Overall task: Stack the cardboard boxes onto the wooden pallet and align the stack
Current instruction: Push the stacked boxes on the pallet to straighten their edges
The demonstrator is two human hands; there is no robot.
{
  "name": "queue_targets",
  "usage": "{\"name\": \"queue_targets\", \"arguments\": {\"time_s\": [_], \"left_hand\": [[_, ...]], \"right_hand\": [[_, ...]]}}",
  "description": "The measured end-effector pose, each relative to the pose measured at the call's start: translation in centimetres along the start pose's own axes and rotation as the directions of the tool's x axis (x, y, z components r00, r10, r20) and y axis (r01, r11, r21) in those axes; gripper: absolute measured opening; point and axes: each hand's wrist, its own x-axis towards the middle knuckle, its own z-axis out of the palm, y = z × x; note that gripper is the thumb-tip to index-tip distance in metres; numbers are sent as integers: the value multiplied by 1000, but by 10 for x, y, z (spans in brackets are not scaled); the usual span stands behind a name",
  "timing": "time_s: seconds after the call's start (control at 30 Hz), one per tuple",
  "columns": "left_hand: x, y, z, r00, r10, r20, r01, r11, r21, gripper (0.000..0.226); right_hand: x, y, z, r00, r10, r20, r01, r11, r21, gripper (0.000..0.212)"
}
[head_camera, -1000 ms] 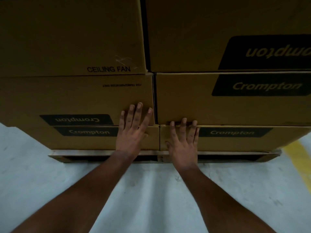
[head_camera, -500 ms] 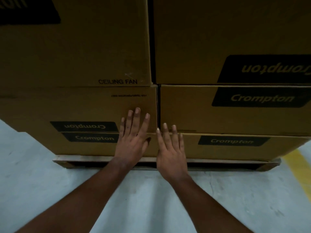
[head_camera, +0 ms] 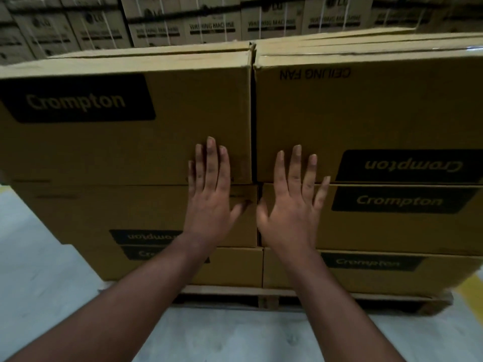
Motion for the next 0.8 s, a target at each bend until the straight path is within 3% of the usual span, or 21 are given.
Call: {"name": "queue_targets", "arguments": {"time_s": [0.37, 0.5, 0.6, 0.67, 0.8], "left_hand": [[-2, 28, 2, 1000, -13, 6, 14, 998, -59, 131], [13, 30, -10, 986, 143, -81, -147, 988, -48, 106], [50, 21, -38, 958, 176, -227, -194, 979, -58, 83], [86, 15, -61, 945, 179, -272, -193, 981, -26, 81], [142, 16, -98, 973, 209, -93, -204, 977, 68, 98]], "right_hand": [[-1, 24, -10, 994, 107, -33, -107, 994, -16, 101], [3, 15, -11, 1000, 7, -19, -6, 1000, 11, 110], [11, 8, -14, 1000, 2, -30, -1, 999, 46, 124], [16, 4, -15, 998, 4, -67, -1, 999, 35, 127], [23, 7, -16, 994, 62, -92, -62, 998, -5, 133]]}}
